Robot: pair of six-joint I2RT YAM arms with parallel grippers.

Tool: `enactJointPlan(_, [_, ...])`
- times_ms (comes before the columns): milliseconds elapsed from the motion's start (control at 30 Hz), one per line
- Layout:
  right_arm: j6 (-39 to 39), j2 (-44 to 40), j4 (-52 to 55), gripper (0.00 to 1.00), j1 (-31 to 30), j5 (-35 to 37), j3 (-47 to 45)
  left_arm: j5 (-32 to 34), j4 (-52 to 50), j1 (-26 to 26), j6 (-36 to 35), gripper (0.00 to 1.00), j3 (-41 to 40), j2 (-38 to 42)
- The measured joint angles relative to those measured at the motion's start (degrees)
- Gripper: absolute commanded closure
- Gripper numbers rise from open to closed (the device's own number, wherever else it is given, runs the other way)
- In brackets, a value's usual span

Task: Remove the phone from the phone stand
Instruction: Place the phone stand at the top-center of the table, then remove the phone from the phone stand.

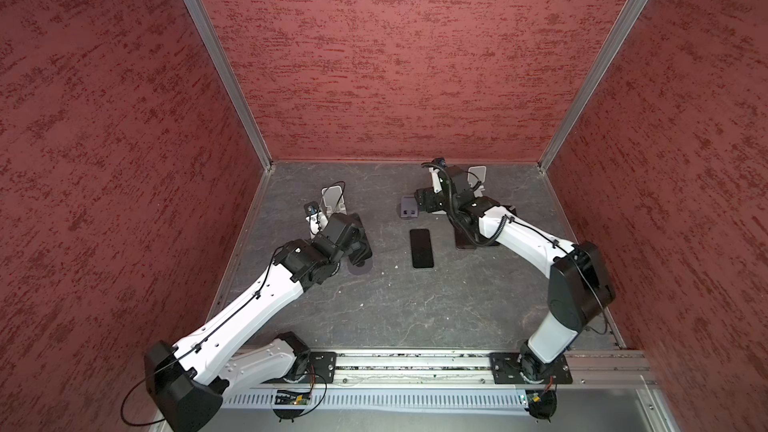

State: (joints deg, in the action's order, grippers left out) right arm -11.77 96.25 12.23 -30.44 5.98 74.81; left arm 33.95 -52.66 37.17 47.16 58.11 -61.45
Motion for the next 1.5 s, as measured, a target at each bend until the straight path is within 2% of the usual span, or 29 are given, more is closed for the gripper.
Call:
enactJointPlan(600, [-1.33, -11.23, -1.86, 0.08, 0.0, 3.61, -16.02, -2.38, -0.26, 4.59, 3.23, 0.0, 1.01, -6.91])
enactJointPlan(1033, [-1.29, -16.79, -4.24, 0.04, 0.0, 4.76, -21.33, -6.82, 3.89, 2.75, 3.58, 0.0, 1.46, -12.44])
enactJointPlan(1500, [-0.22, -20.35, -5.53, 0.01, 0.02, 6.56, -24.11, -8.39, 8.2, 0.0, 3.5, 0.0, 1.46, -18.88])
